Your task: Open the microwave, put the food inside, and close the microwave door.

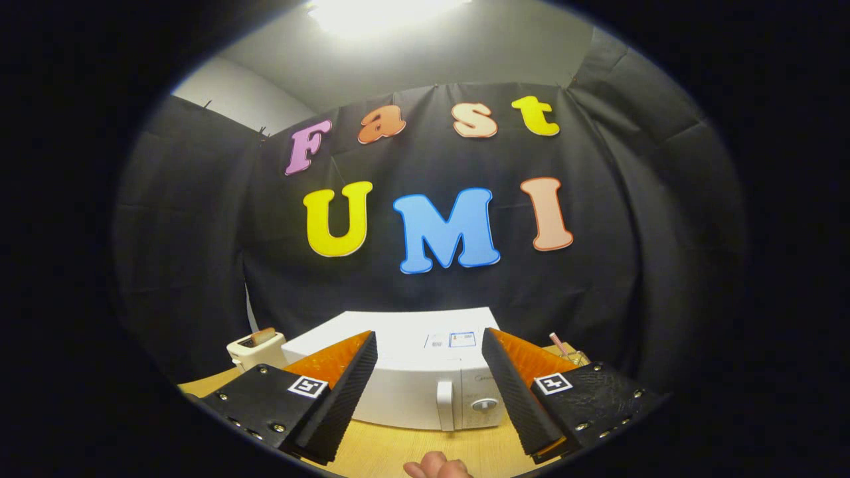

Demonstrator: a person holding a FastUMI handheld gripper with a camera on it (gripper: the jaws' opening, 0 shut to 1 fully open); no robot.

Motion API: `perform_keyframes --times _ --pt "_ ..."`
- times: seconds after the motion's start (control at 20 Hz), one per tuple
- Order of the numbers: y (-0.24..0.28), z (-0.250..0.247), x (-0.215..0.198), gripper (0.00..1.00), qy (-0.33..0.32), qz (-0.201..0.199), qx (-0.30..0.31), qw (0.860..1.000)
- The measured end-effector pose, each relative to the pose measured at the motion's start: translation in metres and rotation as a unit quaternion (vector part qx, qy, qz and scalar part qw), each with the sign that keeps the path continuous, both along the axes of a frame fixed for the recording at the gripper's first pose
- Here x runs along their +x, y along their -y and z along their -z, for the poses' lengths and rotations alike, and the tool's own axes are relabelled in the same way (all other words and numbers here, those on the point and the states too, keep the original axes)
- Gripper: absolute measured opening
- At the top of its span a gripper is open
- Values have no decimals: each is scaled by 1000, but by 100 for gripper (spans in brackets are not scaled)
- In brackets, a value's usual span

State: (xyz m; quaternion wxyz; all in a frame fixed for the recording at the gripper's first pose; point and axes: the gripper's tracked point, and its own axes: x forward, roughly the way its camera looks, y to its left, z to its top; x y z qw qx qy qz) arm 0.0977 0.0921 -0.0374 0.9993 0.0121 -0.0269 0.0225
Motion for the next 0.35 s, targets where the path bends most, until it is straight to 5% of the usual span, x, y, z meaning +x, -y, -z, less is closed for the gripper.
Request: perform_keyframes --times 0.35 --pt "15 -122 -50 97 59 8 -8 998"
